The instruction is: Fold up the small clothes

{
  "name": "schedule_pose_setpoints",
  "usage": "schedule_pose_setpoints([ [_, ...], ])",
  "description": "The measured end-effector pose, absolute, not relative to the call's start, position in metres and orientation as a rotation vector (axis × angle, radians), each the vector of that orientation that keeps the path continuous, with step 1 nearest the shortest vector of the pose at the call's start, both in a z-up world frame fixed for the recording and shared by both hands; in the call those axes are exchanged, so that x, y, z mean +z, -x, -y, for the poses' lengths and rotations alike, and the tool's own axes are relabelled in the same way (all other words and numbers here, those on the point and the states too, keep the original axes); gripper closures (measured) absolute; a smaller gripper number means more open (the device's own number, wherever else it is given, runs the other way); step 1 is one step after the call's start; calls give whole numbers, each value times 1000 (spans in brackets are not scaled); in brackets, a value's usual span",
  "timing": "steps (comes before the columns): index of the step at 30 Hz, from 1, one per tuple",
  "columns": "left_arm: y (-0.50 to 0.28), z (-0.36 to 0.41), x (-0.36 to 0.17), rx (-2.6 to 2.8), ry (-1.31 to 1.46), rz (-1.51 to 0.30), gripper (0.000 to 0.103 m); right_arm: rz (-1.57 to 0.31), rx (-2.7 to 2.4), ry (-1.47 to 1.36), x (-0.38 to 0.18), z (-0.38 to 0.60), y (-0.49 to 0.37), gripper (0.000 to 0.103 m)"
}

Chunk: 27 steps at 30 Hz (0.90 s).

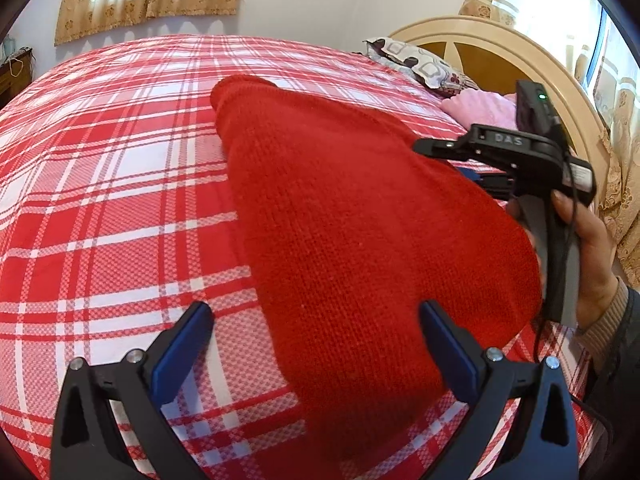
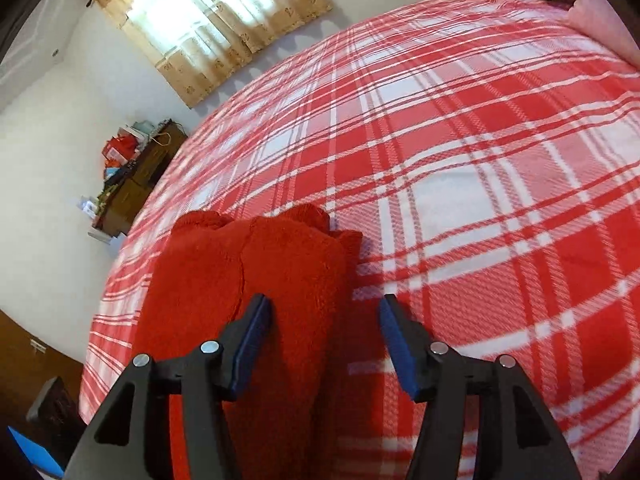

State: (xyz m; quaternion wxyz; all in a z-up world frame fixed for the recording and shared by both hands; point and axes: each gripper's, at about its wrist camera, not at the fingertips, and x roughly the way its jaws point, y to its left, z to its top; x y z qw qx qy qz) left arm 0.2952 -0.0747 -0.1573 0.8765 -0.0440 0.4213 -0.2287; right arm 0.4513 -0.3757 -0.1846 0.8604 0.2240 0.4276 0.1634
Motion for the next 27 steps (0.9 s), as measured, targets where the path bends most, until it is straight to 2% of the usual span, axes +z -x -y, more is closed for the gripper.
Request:
schedule_pose_setpoints([
  [12,-298,73,-159,-494,122,-878,0,-878,454,-492,-192,363,-473,45],
  [13,-298,73,-158,-497,127,-876,0,-874,468,-494,-193,362,-472,47],
  [15,-298,73,-158,-499,131,-872,0,-883,508,-496,-195,358,-472,68],
  [20,-297,75,-157,-511,133,-867,0,-864,530,-458,-194,350,-468,74],
  [22,-296,76,-156,-544,138,-860,8,-845,534,-457,-192,350,-464,75],
  [23,-296,76,-155,-565,141,-858,19,-835,534,-450,-190,349,-461,76],
  [24,-294,78,-154,-592,142,-855,26,-829,528,-443,-189,348,-459,76],
  [25,-292,80,-153,-596,132,-848,27,-825,519,-447,-188,346,-455,76],
  [27,-290,81,-151,-598,126,-845,37,-813,519,-463,-188,348,-448,76],
])
